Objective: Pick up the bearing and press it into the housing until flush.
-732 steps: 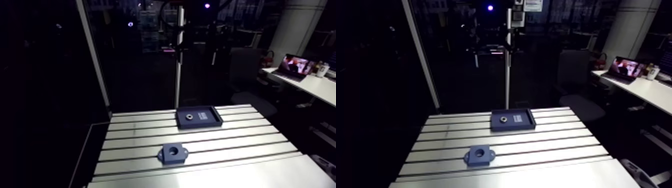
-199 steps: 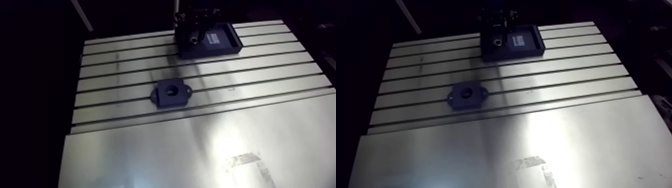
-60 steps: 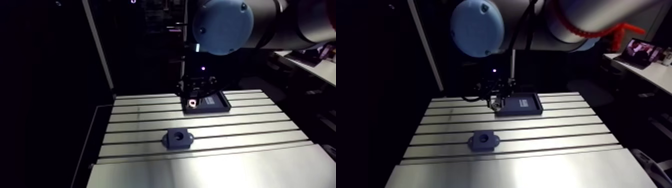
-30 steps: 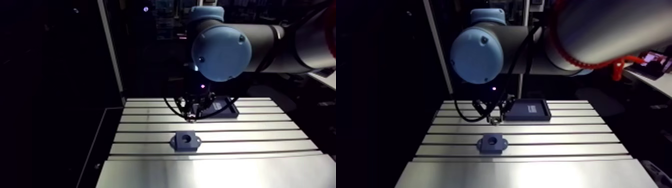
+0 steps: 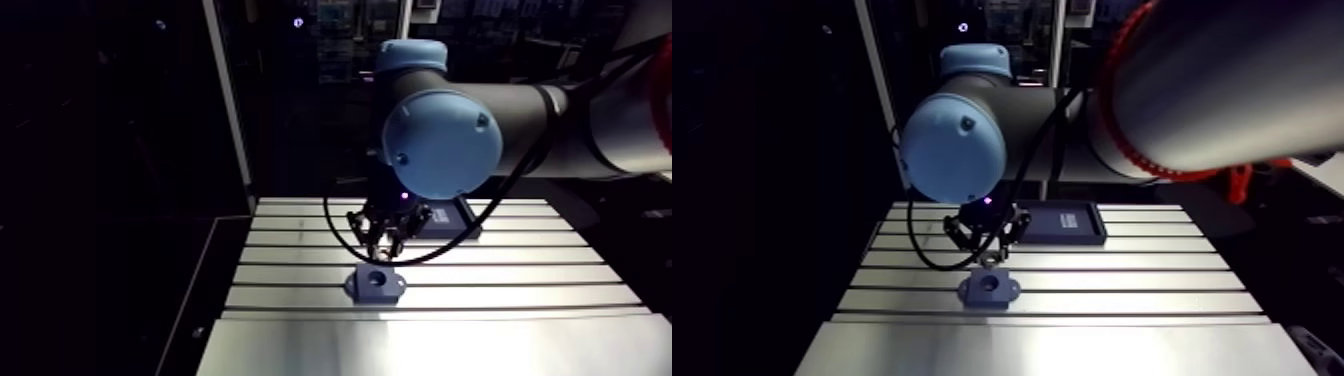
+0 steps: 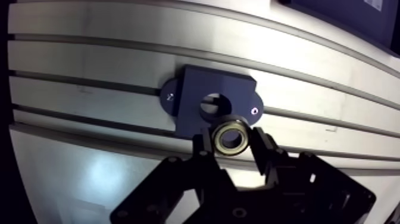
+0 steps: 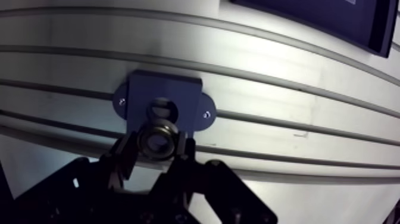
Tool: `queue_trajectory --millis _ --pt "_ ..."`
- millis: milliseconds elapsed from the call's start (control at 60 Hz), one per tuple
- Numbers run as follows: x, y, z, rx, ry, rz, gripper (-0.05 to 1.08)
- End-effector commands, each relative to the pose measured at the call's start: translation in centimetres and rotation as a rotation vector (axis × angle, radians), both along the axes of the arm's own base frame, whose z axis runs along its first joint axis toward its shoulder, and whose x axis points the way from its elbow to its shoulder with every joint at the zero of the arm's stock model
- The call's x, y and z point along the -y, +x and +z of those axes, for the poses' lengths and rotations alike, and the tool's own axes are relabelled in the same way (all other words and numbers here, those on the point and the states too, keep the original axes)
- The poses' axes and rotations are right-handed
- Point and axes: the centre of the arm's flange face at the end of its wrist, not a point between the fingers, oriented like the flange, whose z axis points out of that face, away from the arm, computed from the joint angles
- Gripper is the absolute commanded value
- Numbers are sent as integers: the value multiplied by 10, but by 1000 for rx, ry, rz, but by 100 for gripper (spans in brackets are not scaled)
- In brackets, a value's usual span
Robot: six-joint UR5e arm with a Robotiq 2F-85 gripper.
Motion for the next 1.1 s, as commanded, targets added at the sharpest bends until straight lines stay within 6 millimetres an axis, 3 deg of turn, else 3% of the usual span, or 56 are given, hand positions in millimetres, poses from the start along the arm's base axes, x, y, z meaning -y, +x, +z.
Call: queue_trajectory --millis 17,1100 --pt "0 0 -7 -16 -2 1 76" --pt "4 -5 -36 16 -3 8 76"
